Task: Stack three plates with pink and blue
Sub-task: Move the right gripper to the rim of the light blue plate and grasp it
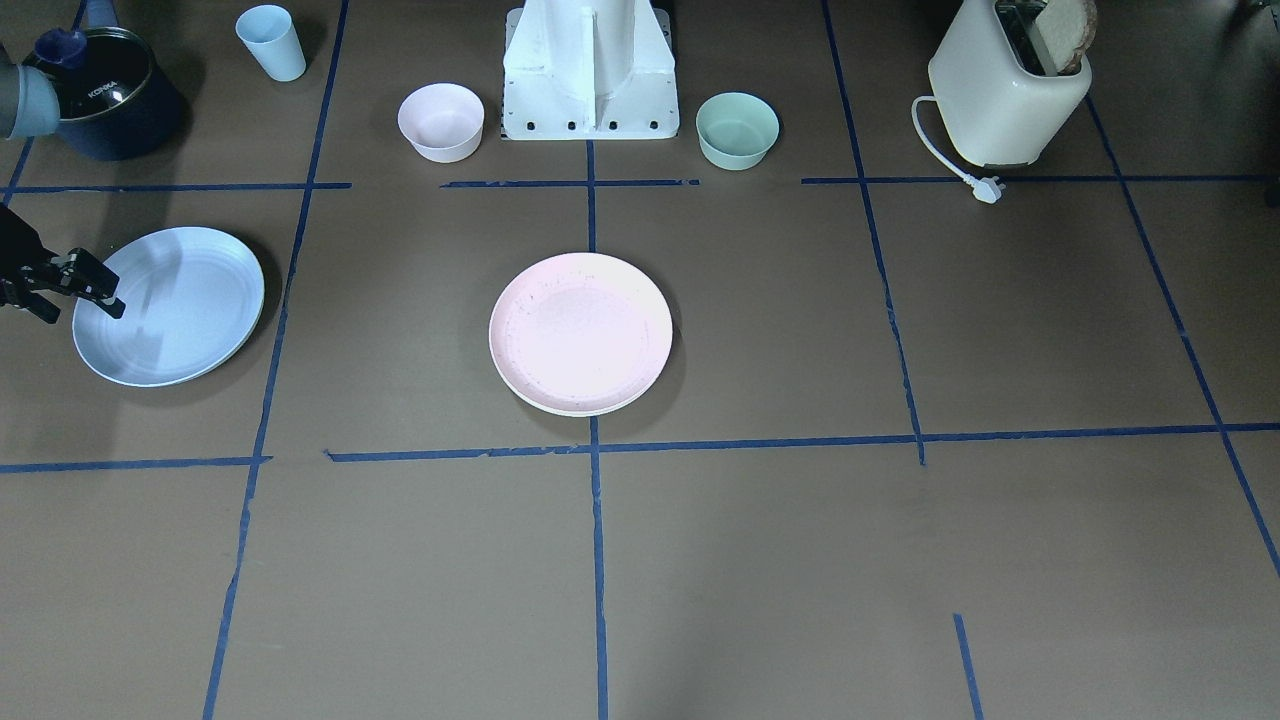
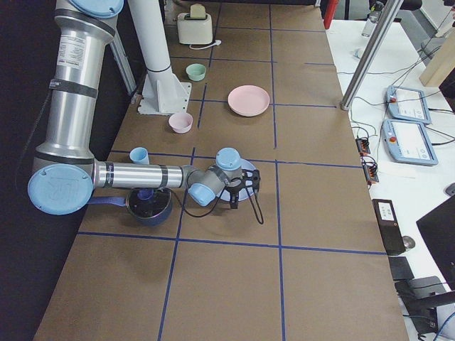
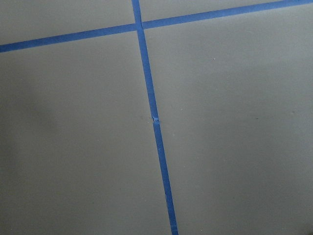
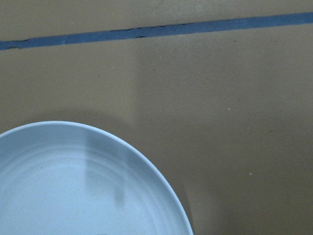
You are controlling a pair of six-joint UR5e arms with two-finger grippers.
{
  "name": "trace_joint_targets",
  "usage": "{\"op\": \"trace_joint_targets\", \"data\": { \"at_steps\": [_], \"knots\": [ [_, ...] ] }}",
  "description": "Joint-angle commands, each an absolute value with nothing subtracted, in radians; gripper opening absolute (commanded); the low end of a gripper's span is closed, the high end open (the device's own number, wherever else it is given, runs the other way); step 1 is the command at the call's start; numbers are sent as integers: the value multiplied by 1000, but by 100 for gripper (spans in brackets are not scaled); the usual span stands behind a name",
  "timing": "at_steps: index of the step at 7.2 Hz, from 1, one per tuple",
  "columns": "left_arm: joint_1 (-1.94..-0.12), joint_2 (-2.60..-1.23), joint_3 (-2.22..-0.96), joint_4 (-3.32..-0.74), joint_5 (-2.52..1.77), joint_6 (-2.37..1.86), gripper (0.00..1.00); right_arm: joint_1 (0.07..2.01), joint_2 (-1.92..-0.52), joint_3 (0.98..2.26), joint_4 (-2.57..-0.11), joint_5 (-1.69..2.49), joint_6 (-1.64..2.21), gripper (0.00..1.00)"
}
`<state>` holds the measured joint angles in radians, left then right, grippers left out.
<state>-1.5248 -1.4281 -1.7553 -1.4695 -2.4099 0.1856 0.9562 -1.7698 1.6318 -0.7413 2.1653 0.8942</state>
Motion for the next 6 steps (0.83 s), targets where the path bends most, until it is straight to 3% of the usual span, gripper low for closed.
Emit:
{"op": "trace_joint_targets", "data": {
  "at_steps": [1,3,4,6],
  "knots": [
    [-1525,-1428,-1756,-1470,-2410,184,100,950,-1789,1628,-739,2161,888,34],
    [-1525,-1428,-1756,-1470,-2410,183,100,950,-1789,1628,-738,2164,888,5],
    [-1525,-1427,-1758,-1470,-2410,183,100,950,-1789,1628,-738,2164,888,0],
    [-1525,-1428,-1758,-1470,-2410,183,100,953,-1786,1661,-738,2196,900,0]
  ]
}}
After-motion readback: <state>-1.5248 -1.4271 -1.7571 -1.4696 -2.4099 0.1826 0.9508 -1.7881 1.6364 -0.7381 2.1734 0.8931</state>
